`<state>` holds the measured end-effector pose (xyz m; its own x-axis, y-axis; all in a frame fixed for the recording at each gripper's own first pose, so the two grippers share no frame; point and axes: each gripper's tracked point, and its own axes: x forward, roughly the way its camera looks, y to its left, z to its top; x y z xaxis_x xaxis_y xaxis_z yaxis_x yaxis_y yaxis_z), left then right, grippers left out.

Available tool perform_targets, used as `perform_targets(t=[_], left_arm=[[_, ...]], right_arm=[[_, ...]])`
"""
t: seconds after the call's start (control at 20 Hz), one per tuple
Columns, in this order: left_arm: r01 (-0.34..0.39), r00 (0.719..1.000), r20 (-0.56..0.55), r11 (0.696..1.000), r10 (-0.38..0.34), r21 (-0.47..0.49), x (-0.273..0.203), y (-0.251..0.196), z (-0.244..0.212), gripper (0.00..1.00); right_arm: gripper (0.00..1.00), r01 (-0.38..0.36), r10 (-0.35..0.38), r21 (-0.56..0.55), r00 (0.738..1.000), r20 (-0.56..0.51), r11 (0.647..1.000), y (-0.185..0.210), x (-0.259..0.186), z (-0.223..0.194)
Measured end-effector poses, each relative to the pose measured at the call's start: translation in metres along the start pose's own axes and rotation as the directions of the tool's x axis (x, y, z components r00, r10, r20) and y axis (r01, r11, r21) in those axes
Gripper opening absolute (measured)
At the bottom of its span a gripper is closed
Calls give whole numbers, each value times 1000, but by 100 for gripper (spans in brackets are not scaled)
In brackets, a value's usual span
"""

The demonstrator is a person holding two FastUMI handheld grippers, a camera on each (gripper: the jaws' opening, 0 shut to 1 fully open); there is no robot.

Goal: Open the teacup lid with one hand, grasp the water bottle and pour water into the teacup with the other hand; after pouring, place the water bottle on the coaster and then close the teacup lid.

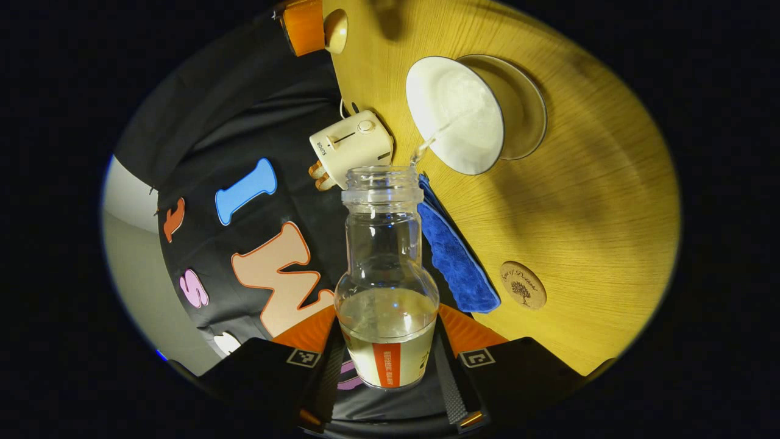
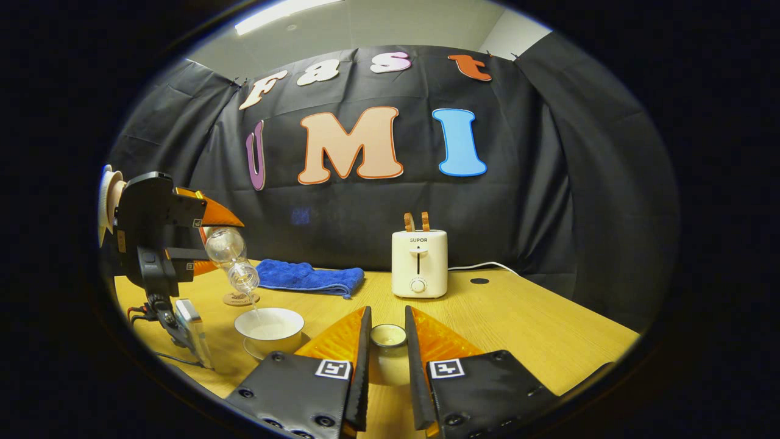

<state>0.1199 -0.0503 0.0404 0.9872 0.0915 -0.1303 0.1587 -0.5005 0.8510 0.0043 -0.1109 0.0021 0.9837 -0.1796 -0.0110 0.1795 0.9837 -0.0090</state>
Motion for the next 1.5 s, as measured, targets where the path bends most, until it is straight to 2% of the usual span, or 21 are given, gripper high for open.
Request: perform_targets(t=[0.4, 0.5, 0.6, 0.7, 0.75, 0.85, 0.95, 1.05, 1.15, 1.2, 1.3, 1.4, 1.5], left_arm=[[-7, 1000, 2, 1000, 7, 3, 6, -5, -2, 67], [36, 999, 12, 996, -35, -87, 9, -22, -3, 67], [90, 996, 28, 974, -86, -209, 8, -37, 0, 66], [124, 992, 60, 936, -110, -328, 9, -46, 7, 65], [143, 990, 73, 904, -124, -402, 11, -51, 9, 67], [184, 983, 91, 815, -160, -550, 9, -65, 13, 66], [205, 978, 118, 705, -170, -679, 8, -70, 20, 67], [196, 980, 133, 570, -152, -798, 8, -68, 23, 67], [149, 988, 114, 430, -106, -890, 7, -62, 16, 66], [119, 993, 101, 362, -68, -925, 6, -54, 11, 64], [77, 997, 76, 216, -12, -973, 5, -44, 2, 66], [39, 999, 40, 81, 11, -996, 11, -43, -8, 66], [-8, 999, -9, -35, 34, -999, 14, -43, -28, 66]], right_arm=[[33, 0, 0, -1, 1000, 0, 1000, -1, -1, 0], [33, 1, -1, -1, 1000, 0, 1000, 0, -1, 1], [32, 0, 0, -1, 1000, 1, 1000, 0, -1, 1], [33, 1, -1, -1, 1000, 1, 1000, 0, -1, 0], [32, 0, 0, -1, 1000, 1, 1000, 0, -1, 1], [33, 1, -1, -1, 1000, 1, 1000, 0, -1, 1], [33, 0, 0, -1, 1000, 2, 1000, 0, -1, 1], [32, 0, 0, -1, 1000, 1, 1000, 0, -1, 1], [33, 0, 0, -1, 1000, 2, 1000, 0, -1, 1], [33, 0, 0, -1, 1000, 1, 1000, 0, -1, 1], [32, 0, 0, -1, 1000, 2, 1000, 0, -1, 1], [32, 1, -1, -1, 1000, 2, 1000, 0, -1, 1], [32, 1, -1, -1, 1000, 3, 1000, 0, -1, 1]])
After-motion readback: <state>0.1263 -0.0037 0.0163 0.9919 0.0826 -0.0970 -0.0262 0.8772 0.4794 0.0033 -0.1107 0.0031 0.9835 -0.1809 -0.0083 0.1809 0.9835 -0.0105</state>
